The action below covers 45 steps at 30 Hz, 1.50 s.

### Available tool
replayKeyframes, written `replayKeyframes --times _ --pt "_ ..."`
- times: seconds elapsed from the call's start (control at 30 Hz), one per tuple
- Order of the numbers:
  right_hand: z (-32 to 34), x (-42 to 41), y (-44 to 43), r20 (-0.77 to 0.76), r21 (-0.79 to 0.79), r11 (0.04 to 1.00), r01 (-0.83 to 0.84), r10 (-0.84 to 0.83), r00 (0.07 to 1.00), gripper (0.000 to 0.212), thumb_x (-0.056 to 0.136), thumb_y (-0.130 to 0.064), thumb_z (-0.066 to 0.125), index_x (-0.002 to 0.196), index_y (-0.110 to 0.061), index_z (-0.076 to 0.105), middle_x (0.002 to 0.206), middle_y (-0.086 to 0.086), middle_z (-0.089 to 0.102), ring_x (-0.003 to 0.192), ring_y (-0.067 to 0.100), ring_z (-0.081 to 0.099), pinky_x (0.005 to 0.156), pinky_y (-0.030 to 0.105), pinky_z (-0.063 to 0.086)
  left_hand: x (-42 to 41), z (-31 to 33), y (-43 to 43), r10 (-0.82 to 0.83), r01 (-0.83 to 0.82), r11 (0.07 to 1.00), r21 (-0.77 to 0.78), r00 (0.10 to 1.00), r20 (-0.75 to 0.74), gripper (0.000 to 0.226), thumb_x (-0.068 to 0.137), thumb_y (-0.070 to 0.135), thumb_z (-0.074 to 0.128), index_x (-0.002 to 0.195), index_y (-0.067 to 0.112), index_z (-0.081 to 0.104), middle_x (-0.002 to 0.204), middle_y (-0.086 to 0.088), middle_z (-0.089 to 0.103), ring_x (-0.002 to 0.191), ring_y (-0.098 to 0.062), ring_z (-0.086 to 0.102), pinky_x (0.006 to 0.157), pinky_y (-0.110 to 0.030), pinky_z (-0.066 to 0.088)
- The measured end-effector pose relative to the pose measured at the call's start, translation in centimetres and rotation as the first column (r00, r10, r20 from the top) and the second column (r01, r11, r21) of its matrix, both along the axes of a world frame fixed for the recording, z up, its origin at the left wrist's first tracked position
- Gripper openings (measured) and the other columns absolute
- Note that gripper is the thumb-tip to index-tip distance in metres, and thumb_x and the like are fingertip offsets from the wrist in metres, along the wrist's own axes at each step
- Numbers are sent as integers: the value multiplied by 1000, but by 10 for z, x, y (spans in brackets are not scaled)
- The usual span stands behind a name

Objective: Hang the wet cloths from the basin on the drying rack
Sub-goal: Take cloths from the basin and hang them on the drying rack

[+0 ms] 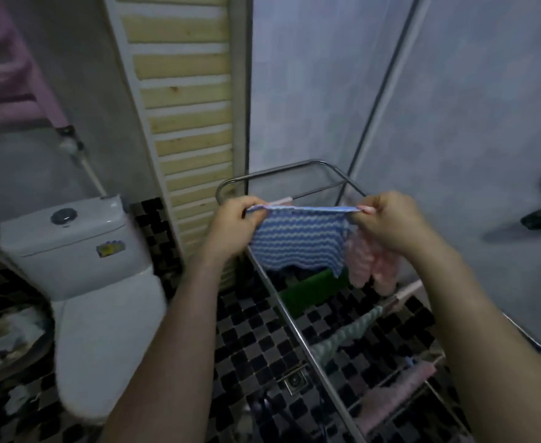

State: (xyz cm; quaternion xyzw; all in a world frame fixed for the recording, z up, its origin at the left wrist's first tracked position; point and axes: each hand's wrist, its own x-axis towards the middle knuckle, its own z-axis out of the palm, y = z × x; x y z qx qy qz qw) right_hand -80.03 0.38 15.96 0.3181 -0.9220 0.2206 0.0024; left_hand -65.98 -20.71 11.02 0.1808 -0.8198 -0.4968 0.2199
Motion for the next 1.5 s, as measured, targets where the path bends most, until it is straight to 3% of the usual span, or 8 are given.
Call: replayKeyframes --times 0.2,0.4,0.57,0.67,0.83,1.0,1.17,1.5 --pt "-10 -60 3 145 -25 942 335 -328 933 34 87 -22 54 59 -5 48 54 10 43 57 24 44 53 33 34 -89 -16 6 -32 32 999 30 999 -17 20 90 26 56 72 23 65 64 5 60 65 -9 52 63 -32 38" --pt "-32 -120 25 660 -245 681 690 -404 633 15 84 -17 64 73 -6 66 54 8 56 34 15 51 39 24 43 -149 -17 48 -181 192 973 -128 979 93 14 89 21 59 93 21 73 88 1 73 81 -15 64 68 -29 46" --pt "-53 -149 42 820 -229 598 768 -307 484 12 84 -11 67 73 -7 63 41 2 59 33 14 56 37 27 49 -171 -50 54 -222 125 927 355 943 249 13 90 22 63 87 14 72 70 -3 66 62 -16 62 53 -24 45" --pt "-66 -160 45 829 -254 548 797 -302 472 18 84 -7 66 67 -6 58 39 3 56 30 12 53 34 25 46 -185 -67 52 -208 85 916 392 937 282 14 91 17 61 87 9 71 70 -5 62 58 -14 62 54 -23 47" --pt "-82 -171 34 768 -196 708 678 -319 555 16 81 -20 74 83 -6 66 72 11 67 53 18 64 55 28 56 -210 -79 54 -234 110 925 365 921 313 16 89 15 59 80 15 71 58 -1 59 51 -13 57 52 -22 47" --pt "-94 -173 7 756 -19 993 114 -60 652 36 77 -36 79 111 -32 70 105 -7 71 99 8 64 90 28 50 -241 -79 55 -293 237 948 212 911 290 30 82 36 67 78 7 73 64 -13 67 55 -13 54 58 -27 42" --pt "-107 -185 -4 680 88 991 100 -133 721 19 72 -33 79 88 -24 75 85 -3 75 82 12 69 78 30 53 -265 -69 55 -311 340 938 -61 908 281 38 84 43 66 77 6 73 72 -17 68 64 -22 62 54 -34 44" --pt "-120 -197 6 707 -73 986 150 -55 705 17 77 -30 78 92 -23 74 87 -4 76 85 13 70 81 31 53 -281 -52 57 -275 281 959 -35 954 122 43 84 43 66 69 3 69 57 -19 50 52 -10 38 48 -36 35"
